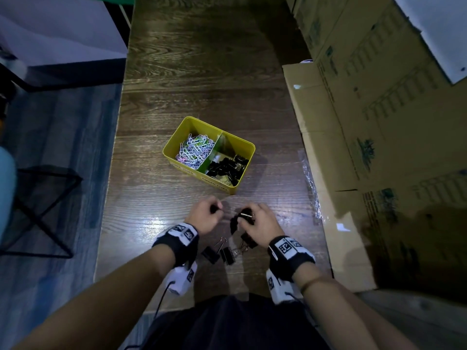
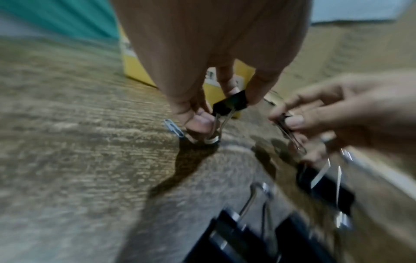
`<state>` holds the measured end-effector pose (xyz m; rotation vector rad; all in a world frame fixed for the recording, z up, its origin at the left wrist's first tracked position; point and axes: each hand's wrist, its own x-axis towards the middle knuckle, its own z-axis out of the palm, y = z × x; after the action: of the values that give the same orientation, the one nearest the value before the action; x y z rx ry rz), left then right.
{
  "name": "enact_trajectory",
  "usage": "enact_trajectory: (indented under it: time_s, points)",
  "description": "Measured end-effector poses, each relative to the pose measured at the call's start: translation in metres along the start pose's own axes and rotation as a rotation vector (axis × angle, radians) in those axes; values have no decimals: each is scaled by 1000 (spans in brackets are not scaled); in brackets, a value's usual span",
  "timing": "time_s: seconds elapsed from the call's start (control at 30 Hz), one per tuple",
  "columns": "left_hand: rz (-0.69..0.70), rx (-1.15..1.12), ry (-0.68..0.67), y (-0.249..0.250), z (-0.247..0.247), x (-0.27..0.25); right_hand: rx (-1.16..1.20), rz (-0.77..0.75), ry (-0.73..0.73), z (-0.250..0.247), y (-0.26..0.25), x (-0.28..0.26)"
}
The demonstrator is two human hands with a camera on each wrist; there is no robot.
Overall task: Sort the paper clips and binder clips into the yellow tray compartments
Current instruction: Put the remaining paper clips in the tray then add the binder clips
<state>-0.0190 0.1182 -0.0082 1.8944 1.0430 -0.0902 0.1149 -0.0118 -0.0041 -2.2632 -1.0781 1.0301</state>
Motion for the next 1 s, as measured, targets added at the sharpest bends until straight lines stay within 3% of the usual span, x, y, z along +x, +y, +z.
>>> enact_trajectory:
  time_s: [0.1,0.17,0.27,0.33,0.37,0.43,0.5,0.53,0.87,1.0]
  points:
    - [-166,-556,15,1,-13,4,440,123,54,-13,-3,3]
    - [-202,-782,-9,2,-22,1,659,182,68,-24,-2,3]
    - [-159,-902,-96,0,-29,-8,630,130,-22,-39,5,2]
    - [-107,-778,-153,-2,-32,-12,429,53,-184,-44,7,1]
    - [-45,-590,-183,-3,-32,-15,285,37,-279,-44,8,0]
    - [144,-57,-308,-6,-29,-23,-30,5,-405,-40,10,-1]
    - [231,463,-403,-9,-20,-33,-238,-55,-449,-31,11,-3]
    - [247,605,-433,-12,-14,-38,-296,-84,-458,-26,11,-4]
    - [180,688,-424,-24,37,-58,-440,-203,-314,5,16,-11]
    - [228,664,-388,-28,31,-61,-403,-136,-326,7,18,-13]
